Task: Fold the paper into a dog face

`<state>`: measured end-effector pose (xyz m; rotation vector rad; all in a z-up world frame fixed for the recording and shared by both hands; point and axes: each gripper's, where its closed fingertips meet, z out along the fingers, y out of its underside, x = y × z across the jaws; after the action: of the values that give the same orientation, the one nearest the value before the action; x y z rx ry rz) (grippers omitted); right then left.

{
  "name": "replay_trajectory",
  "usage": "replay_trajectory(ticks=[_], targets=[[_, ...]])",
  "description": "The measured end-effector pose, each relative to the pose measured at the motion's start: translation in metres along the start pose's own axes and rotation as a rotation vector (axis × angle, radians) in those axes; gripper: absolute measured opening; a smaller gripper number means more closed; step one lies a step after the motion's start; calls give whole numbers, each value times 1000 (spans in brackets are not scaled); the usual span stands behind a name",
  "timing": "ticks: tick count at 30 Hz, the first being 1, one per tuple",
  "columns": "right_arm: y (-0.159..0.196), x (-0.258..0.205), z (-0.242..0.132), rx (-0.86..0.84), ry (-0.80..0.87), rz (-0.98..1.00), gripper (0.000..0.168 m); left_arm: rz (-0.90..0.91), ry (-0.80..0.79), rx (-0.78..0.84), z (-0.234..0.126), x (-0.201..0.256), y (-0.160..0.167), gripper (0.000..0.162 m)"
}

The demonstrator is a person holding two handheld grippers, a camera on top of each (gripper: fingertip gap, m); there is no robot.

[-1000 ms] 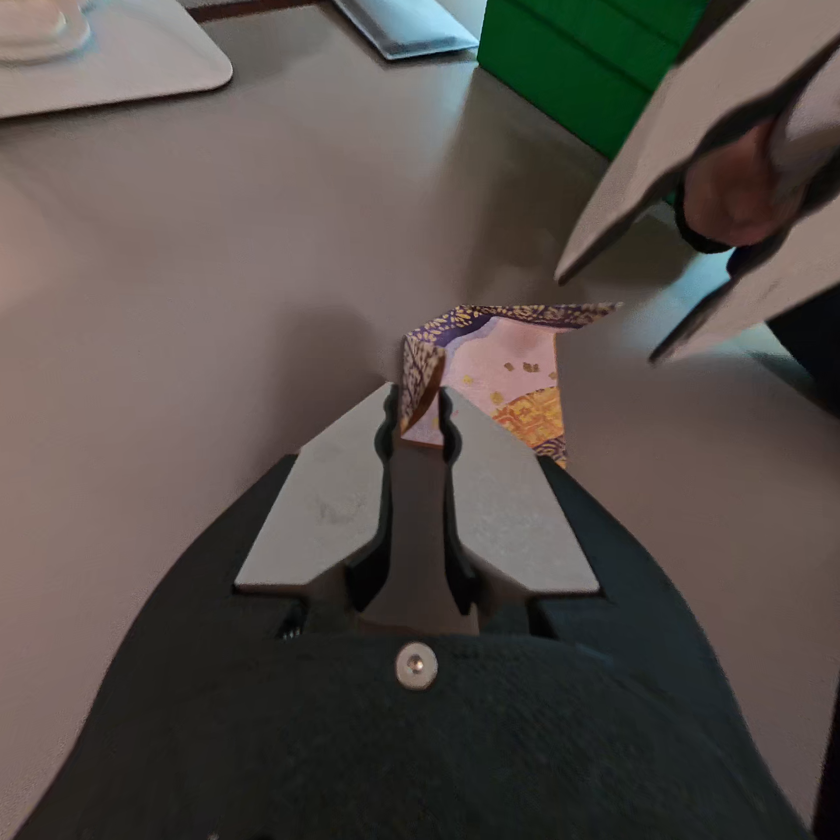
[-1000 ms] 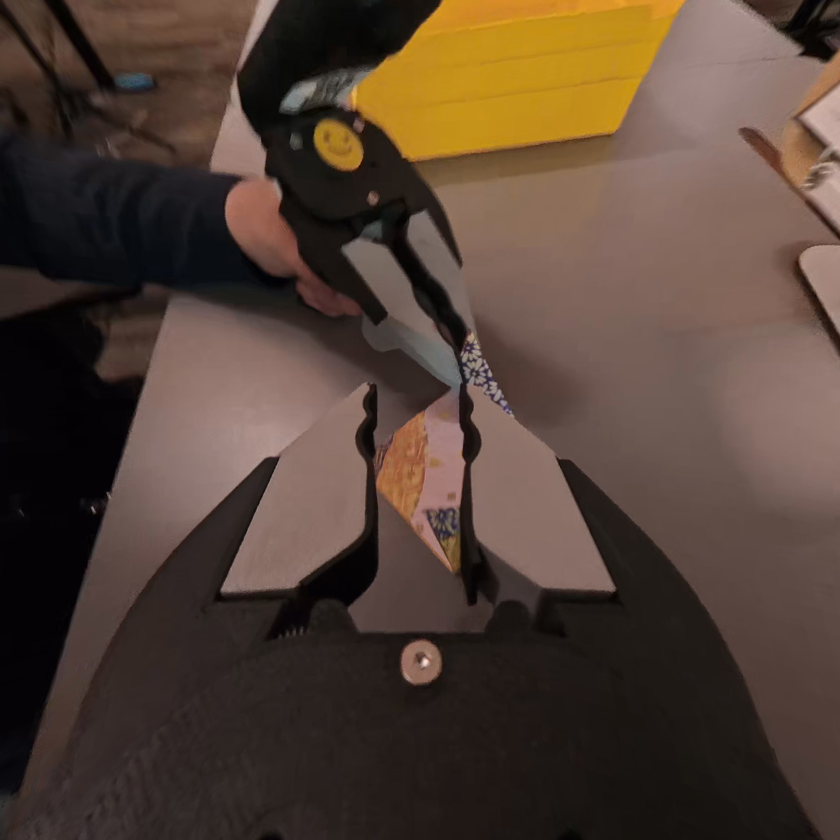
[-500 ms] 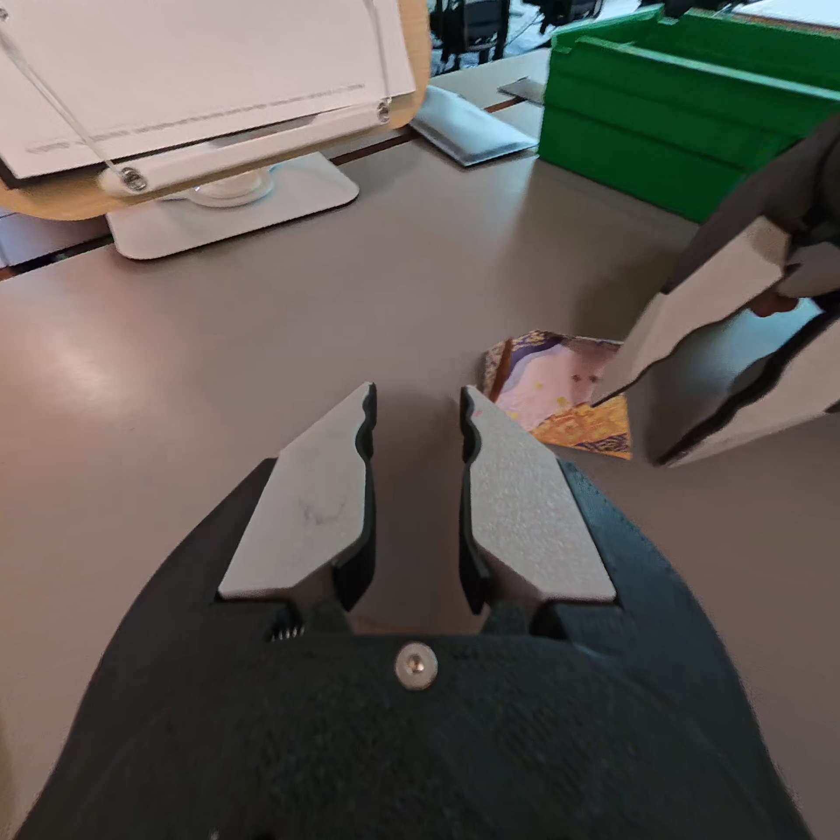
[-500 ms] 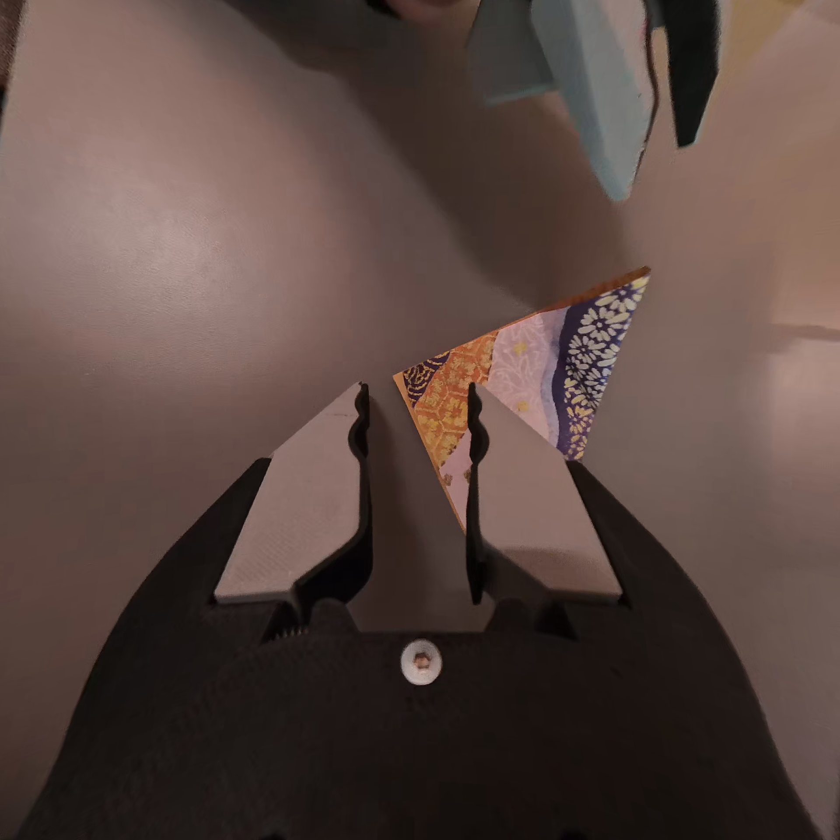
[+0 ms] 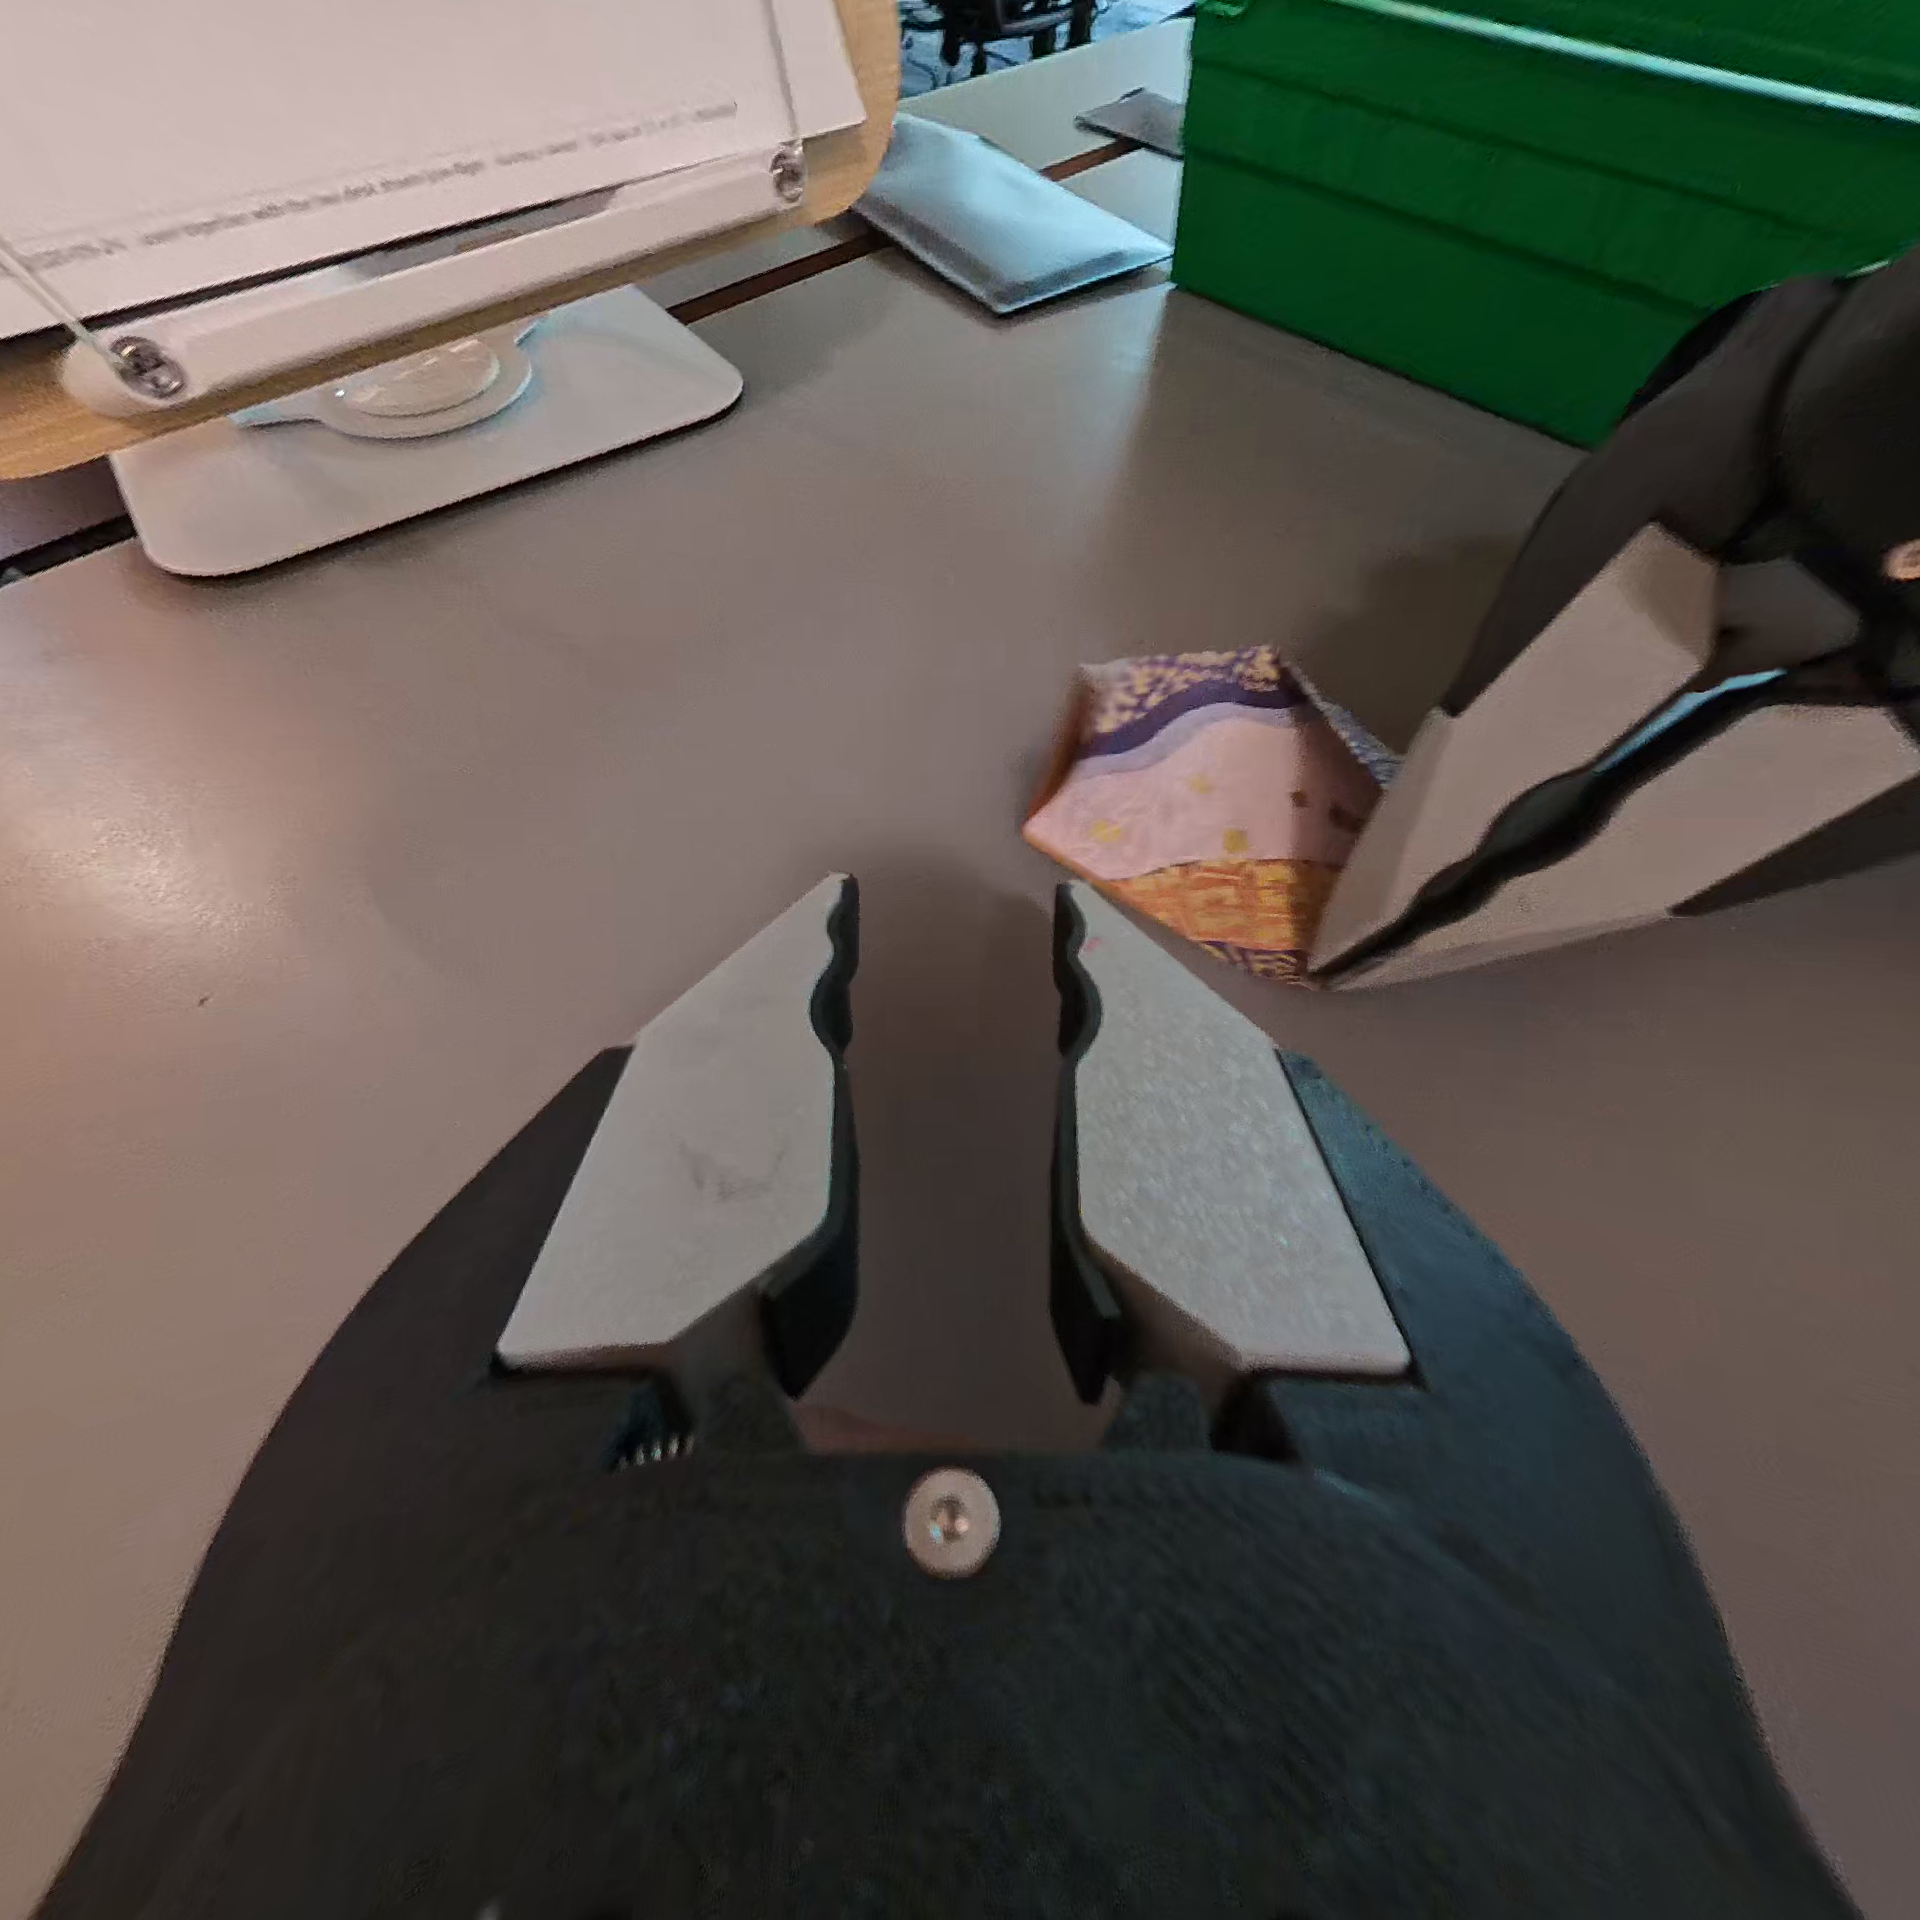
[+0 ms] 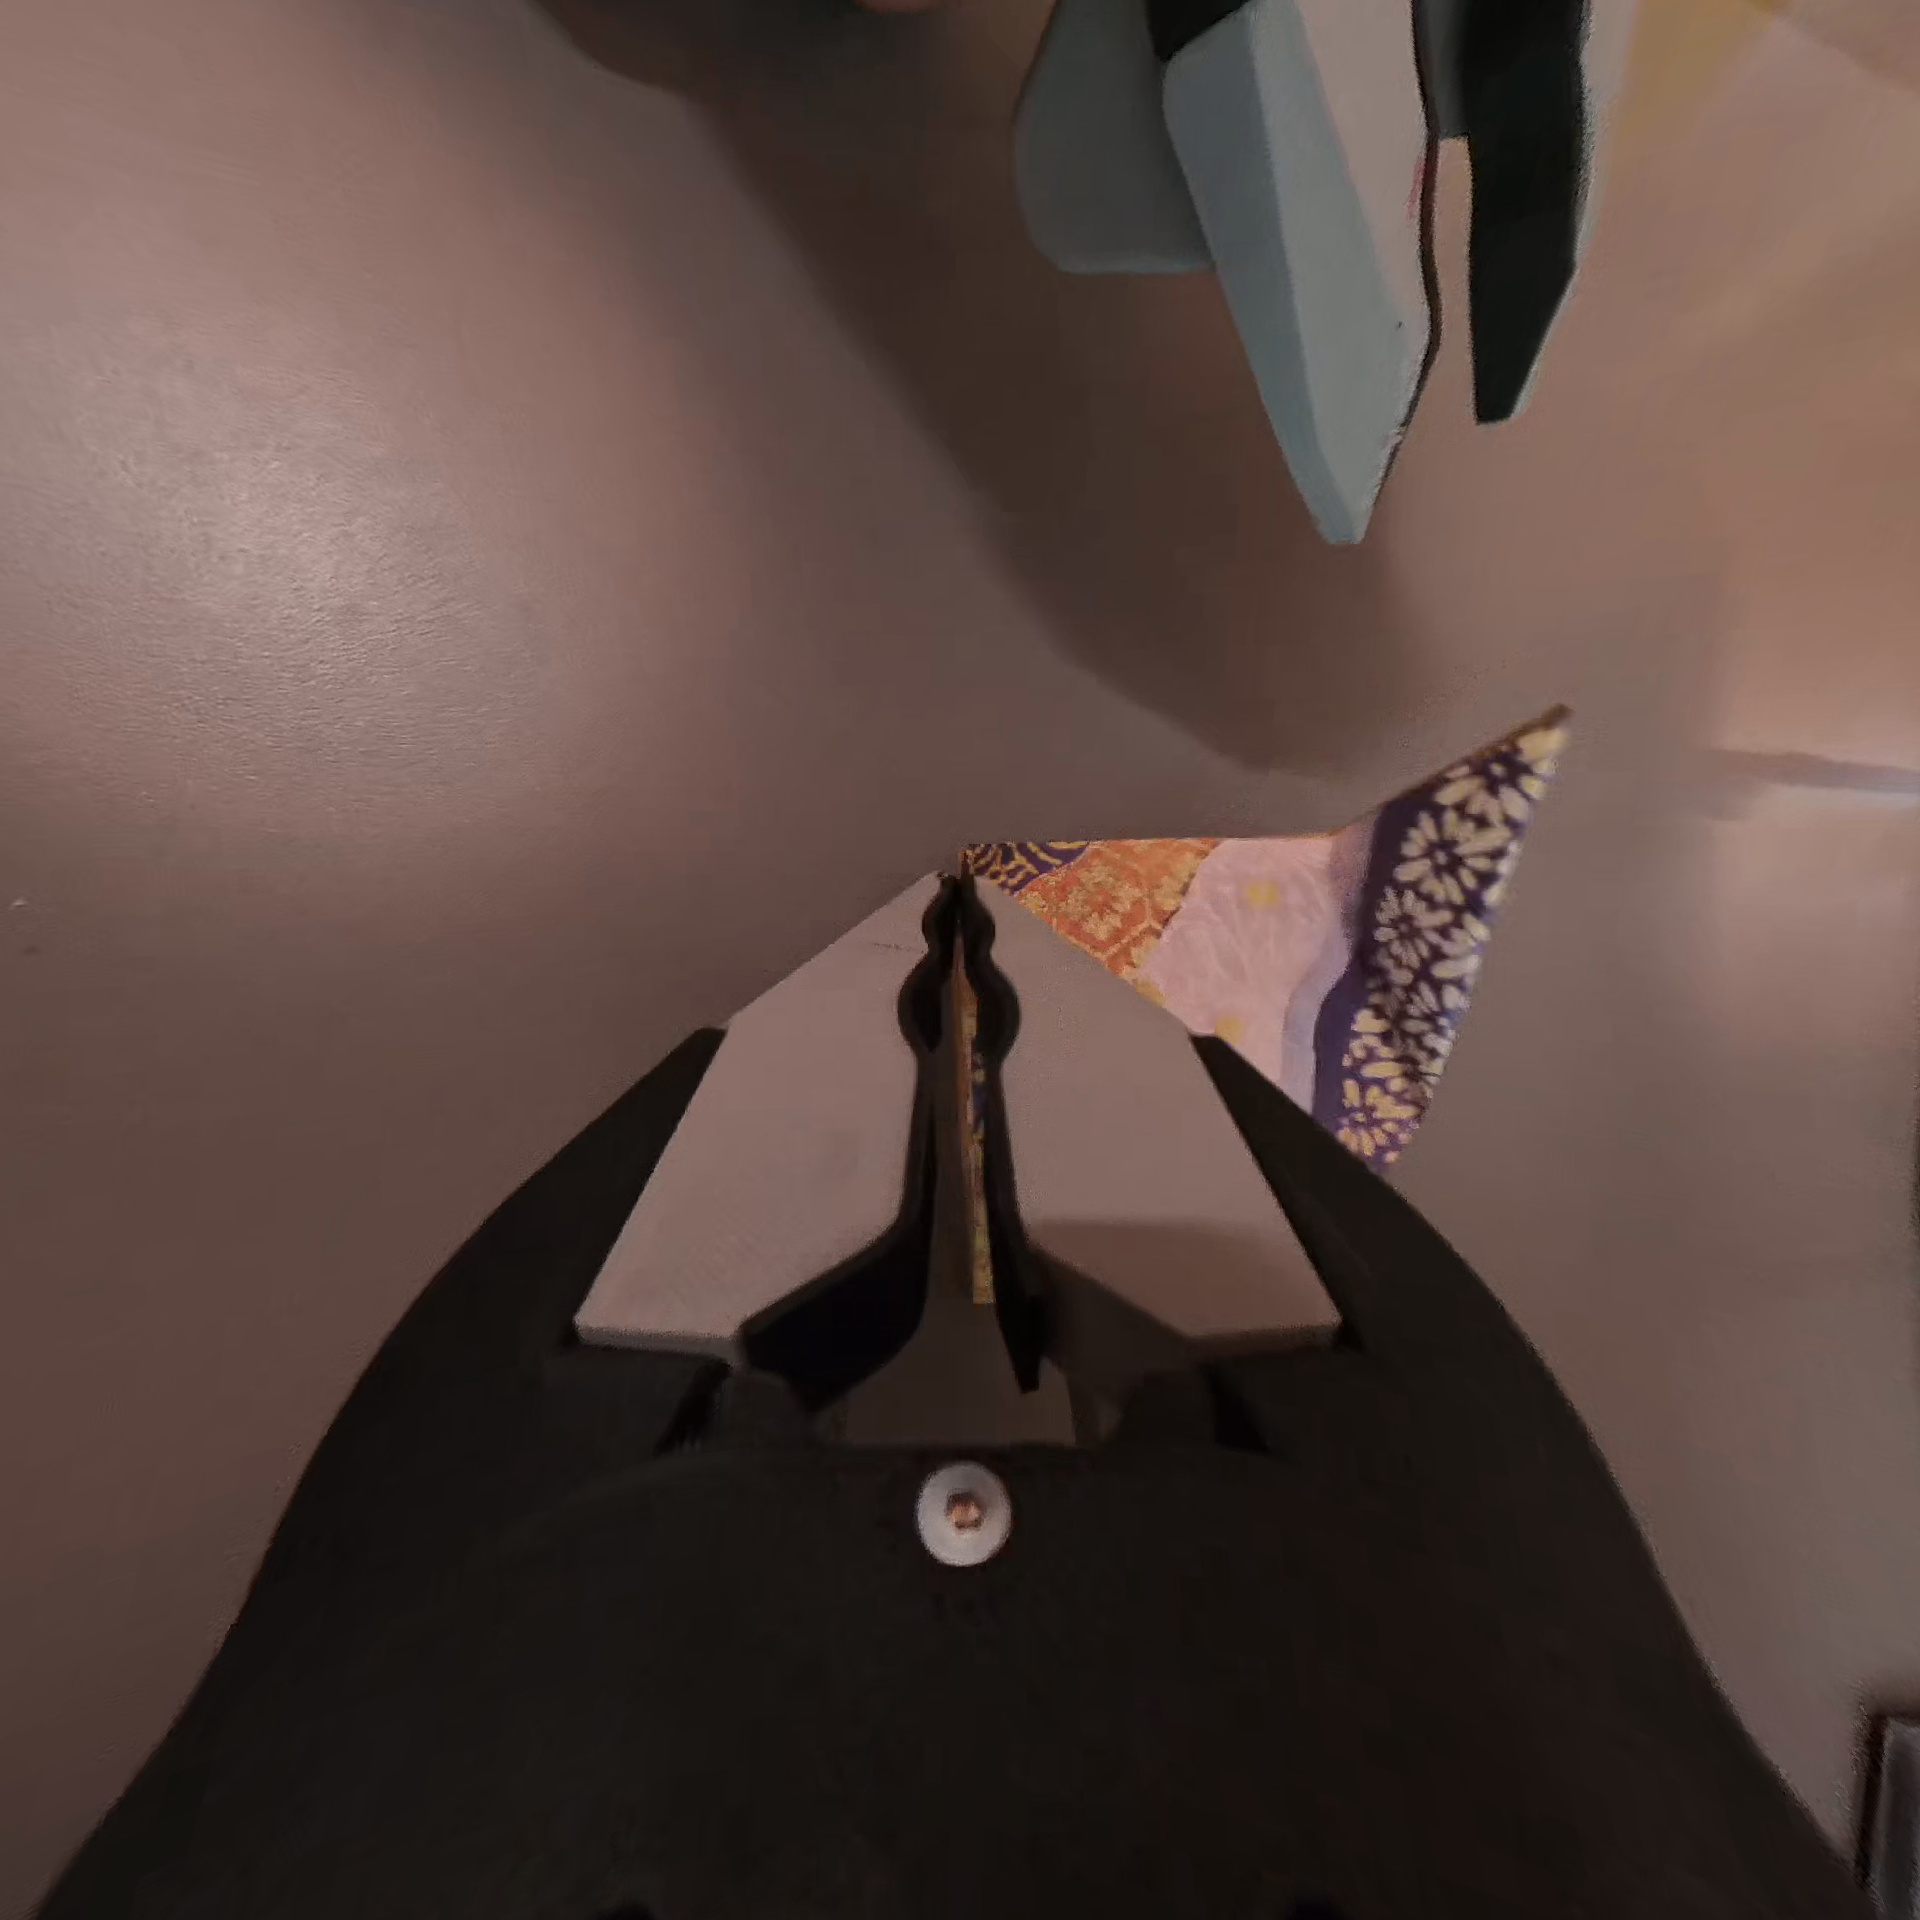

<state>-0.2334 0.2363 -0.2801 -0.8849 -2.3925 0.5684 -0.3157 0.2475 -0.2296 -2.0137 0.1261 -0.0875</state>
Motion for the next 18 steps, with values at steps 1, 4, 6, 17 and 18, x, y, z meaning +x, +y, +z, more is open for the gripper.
replay_trajectory(ticks=[1, 4, 6, 17, 18], targets=[[0, 1, 0, 1, 17, -11, 0, 6, 25, 14, -1, 5, -3, 35], [3, 5, 0, -15, 18, 28, 0, 60, 79, 58, -6, 17, -11, 34], [4, 9, -3, -2, -1, 82, 0, 132, 105, 57, -6, 25, -10, 34], [-19, 26, -48, 316, -150, 327, 0, 514, 188, -86, 21, 80, 13, 40], [-19, 24, -49, 328, -172, 336, 0, 552, 160, -75, 23, 79, 10, 40]])
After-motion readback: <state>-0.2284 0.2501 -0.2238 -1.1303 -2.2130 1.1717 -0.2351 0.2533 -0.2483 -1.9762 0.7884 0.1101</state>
